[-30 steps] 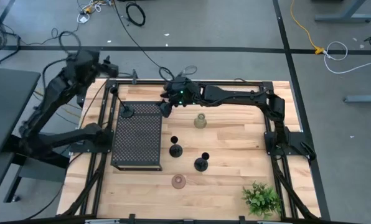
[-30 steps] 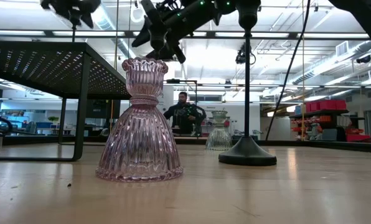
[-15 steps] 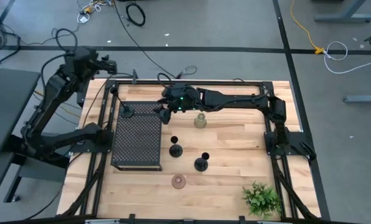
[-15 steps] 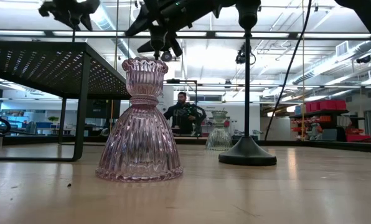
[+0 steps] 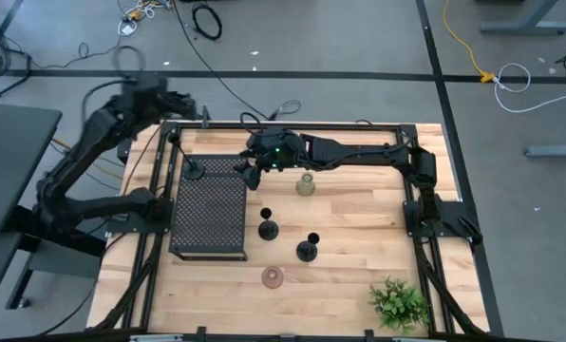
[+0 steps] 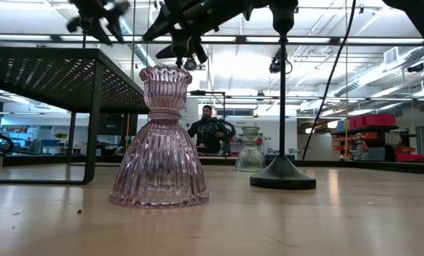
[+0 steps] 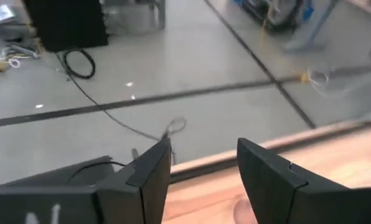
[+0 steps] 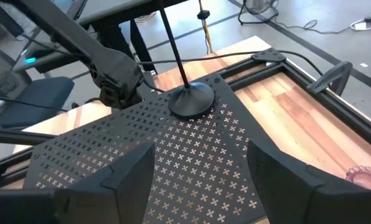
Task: Pick & Place candle stick holders
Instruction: Put the top pink glass candle holder on the shelf
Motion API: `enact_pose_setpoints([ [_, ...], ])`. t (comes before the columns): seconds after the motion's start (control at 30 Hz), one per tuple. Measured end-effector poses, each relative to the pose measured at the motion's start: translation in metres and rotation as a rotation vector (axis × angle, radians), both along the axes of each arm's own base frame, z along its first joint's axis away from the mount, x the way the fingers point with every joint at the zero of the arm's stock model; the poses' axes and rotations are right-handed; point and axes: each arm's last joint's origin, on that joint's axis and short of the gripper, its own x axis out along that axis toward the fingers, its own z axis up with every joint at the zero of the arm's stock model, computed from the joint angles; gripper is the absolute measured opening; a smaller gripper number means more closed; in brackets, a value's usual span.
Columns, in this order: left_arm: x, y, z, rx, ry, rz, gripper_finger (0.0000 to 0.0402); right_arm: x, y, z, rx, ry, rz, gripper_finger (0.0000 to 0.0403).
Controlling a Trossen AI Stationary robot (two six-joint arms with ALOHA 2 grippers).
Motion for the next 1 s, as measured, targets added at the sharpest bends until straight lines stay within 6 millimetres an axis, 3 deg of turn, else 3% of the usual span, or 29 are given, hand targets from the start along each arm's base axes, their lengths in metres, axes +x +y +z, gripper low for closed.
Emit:
enact_pose_setpoints([
  [0.1, 0.015, 0.020, -0.016, -0.037, 0.105, 0.057, 0.0183, -0.001, 0.000, -0.001, 0.003, 0.013, 0.011, 0.0256],
  [0.2, 0.016, 0.038, -0.025, -0.041, 0.176, 0.176, 0.0183, -0.001, 0.003, -0.004, 0.017, 0.039, 0.036, 0.0256],
  [0.37, 0.022, 0.071, -0.040, -0.081, 0.138, 0.206, 0.0183, -0.002, 0.009, -0.006, 0.021, 0.067, 0.050, 0.0256],
  [0.73, 0.015, 0.126, -0.077, -0.241, 0.103, 0.075, 0.0183, -0.006, 0.016, -0.002, 0.031, 0.087, 0.077, 0.0256],
  [1.0, 0.032, 0.151, -0.116, -0.378, 0.095, -0.095, 0.0183, -0.013, 0.018, 0.011, 0.048, 0.063, 0.070, 0.0256],
])
